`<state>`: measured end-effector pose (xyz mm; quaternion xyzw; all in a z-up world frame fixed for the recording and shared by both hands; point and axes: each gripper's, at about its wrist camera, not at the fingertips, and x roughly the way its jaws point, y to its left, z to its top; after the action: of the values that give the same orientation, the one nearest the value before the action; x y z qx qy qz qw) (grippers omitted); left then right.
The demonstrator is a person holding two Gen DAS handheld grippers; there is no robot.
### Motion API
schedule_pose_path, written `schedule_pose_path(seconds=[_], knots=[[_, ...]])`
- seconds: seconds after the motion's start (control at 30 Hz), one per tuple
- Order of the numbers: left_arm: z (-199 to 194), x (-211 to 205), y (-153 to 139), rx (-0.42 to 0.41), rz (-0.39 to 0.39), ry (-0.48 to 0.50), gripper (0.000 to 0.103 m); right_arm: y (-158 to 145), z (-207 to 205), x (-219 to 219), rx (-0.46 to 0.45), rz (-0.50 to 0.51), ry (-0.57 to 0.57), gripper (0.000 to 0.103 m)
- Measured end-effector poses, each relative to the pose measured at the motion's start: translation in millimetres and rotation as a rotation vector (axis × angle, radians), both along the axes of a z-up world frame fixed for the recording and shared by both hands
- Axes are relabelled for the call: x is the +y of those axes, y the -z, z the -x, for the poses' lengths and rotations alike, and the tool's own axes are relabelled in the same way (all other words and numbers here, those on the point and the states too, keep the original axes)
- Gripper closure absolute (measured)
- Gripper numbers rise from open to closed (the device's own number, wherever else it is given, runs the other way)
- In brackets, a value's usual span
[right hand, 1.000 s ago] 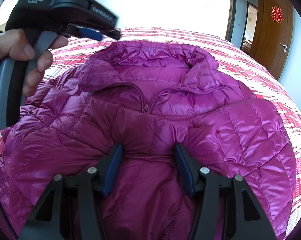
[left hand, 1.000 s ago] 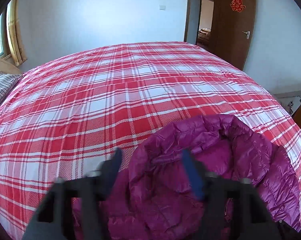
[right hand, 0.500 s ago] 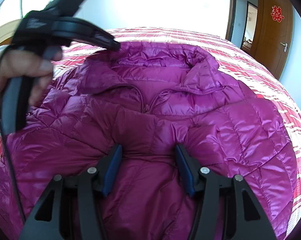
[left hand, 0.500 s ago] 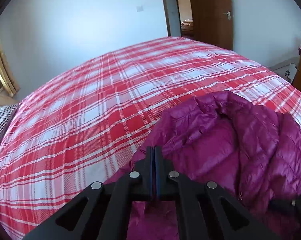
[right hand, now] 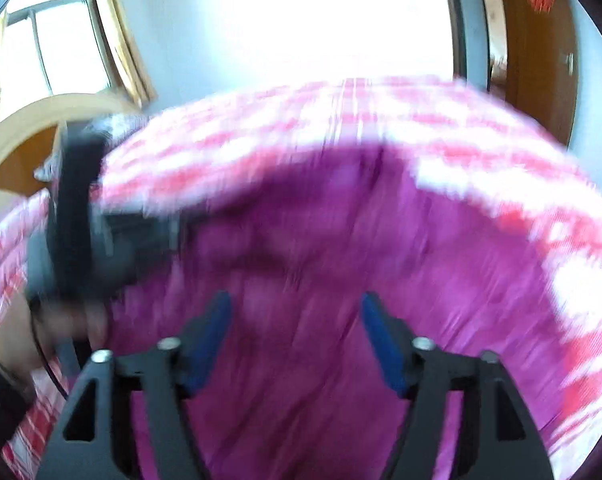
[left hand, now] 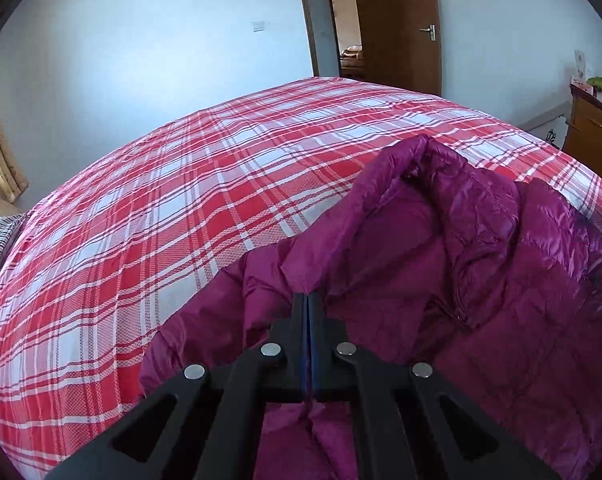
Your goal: Fold large clothes
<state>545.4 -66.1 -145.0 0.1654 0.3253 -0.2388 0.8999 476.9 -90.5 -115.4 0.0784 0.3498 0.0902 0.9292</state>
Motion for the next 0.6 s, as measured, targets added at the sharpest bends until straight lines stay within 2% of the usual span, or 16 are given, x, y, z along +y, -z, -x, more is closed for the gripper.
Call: schedule_pose_path(seconds=[0.07,0.17,0.23,0.3,0.37,0.4,0.43,0.47,0.5,0.6], knots=[[-1,1,3,0.012,-0.001,0.001,0.103,-25,-32,-19,-0.041,-0.010,0.050,0.019],[-3,1,6,0.021,0.002,-0.004,0.103,-34,-94,-39,-0.008,0.005,0.117,0.022],[-3,1,9,0.025,0.002,-0.008,0.103,-26,-142,-45,0.044,-0.016,0.098,0.030],[-4,1,9,0.026,0.010,-0.016,0.103,-10,-185,-53,0.151,-0.060,0.099,0.031],[-5,4,6,0.026,0.026,-0.030,0.103,4,-203,-59,0.208,-0.168,0.052,0.033],[-4,7,2,0.014,0.042,-0.038,0.103,12,-209,-56,0.238,-0.165,0.026,0.033],[-3,9,-2,0.002,0.050,-0.040,0.103,17,-211,-52,0.258,-0.134,0.023,0.036],[1,11,-8,-0.013,0.072,-0.033,0.103,23,-211,-47,0.281,-0.114,-0.013,0.054],[4,14,-15,-0.025,0.100,-0.024,0.103,27,-208,-45,0.295,-0.114,-0.045,0.062],[10,18,-41,-0.097,0.141,-0.047,0.102,36,-197,-45,0.327,-0.096,-0.100,0.073]])
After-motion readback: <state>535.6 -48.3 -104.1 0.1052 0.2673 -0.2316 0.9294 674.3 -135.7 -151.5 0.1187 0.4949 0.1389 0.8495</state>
